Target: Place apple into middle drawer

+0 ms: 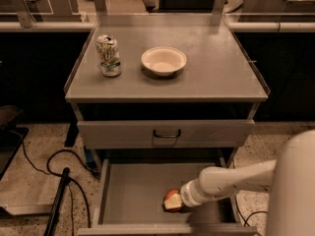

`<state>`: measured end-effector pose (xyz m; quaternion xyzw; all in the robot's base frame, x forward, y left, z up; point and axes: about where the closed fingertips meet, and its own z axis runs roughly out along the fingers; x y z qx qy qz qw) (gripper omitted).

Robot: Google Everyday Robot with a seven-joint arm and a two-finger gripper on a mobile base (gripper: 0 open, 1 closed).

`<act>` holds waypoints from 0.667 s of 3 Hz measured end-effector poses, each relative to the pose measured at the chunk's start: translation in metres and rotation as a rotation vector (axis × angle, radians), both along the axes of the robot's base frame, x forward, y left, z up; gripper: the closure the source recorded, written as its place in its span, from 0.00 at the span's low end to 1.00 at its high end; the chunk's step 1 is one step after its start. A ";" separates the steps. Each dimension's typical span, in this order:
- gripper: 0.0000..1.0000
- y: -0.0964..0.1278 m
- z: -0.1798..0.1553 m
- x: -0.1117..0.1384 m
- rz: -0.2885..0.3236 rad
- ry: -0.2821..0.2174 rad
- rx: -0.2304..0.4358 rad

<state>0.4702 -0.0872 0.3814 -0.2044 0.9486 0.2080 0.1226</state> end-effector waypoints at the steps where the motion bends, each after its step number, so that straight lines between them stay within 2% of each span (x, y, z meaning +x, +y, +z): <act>1: 1.00 0.019 -0.016 0.002 0.000 -0.003 -0.012; 2: 1.00 0.020 -0.014 0.002 0.000 -0.002 -0.012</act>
Offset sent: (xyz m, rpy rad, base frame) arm 0.0006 0.0488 -0.0401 -0.0225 0.0146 0.0157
